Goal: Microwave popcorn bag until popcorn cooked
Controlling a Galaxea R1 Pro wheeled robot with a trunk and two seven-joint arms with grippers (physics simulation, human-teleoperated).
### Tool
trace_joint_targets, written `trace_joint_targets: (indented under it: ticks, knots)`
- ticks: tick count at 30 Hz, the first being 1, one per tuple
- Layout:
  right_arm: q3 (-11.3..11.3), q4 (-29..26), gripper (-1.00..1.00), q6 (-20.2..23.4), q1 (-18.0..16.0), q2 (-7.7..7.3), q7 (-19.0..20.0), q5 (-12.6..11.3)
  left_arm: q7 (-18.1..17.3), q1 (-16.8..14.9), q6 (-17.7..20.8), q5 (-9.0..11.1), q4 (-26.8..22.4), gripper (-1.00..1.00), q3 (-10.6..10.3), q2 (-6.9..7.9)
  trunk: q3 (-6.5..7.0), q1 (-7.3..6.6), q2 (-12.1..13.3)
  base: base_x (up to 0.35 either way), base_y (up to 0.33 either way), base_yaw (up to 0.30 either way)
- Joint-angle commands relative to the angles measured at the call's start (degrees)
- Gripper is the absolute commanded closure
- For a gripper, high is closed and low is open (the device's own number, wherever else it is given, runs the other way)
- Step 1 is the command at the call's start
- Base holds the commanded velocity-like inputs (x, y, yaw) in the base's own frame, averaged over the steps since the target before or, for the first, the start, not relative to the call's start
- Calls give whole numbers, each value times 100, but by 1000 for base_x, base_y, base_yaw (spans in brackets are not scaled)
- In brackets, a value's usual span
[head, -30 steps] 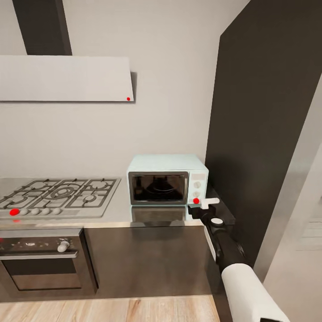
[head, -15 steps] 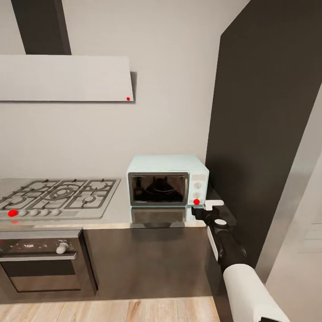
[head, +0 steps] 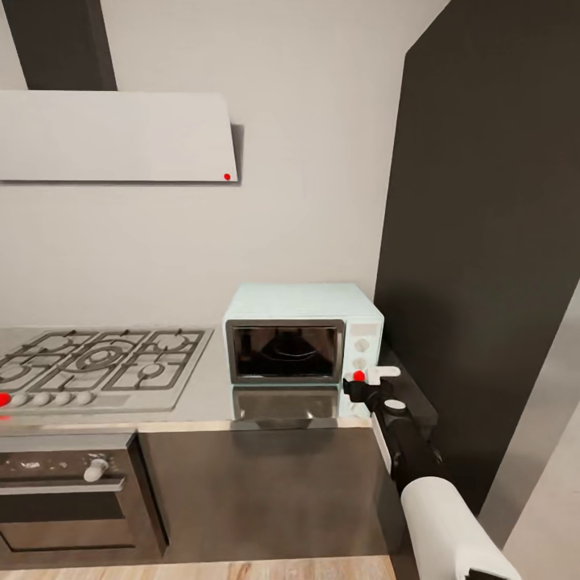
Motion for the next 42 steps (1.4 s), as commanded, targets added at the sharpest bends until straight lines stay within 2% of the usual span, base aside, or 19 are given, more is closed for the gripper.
trace_joint_targets:
  ticks: [1,2,5,8,26,36,37,40,42]
  knots:
    - [-30,14,-100,22,-5,9,41,56,-23,-4,-9,60,5,-100,-48,1,-8,1,-5,12,0,0]
    - [-32,61,-100,19,-5,6,40,54,-23,-4,-9,60,5,-100,-48,1,-8,1,-5,8,0,0]
    - [-38,289,-100,6,-5,-169,44,69,-23,-4,-9,60,5,-100,-48,1,-8,1,-5,3,0,0]
    - [-39,325,-100,-49,-5,-208,41,75,-23,-4,-9,60,5,-100,-48,1,-8,1,-5,0,0,0]
    - [-41,252,-100,35,-5,-210,68,94,-23,-4,-9,60,5,-100,-48,1,-8,1,-5,0,0,1]
    - [-52,244,-100,46,-5,-217,59,77,-23,-4,-9,60,5,-100,-48,1,-8,1,-5,0,0,138]
    - [-88,244,-100,41,-5,-223,34,77,-23,-4,-9,60,5,-100,-48,1,-8,1,-5,0,0,8]
    - [-412,255,-100,17,-5,-306,-18,83,-23,-4,-9,60,5,-100,-48,1,-8,1,-5,0,0,3]
    - [-522,262,-100,18,-5,-344,-28,93,-23,-4,-9,60,5,-100,-51,1,-8,1,-5,0,0,0]
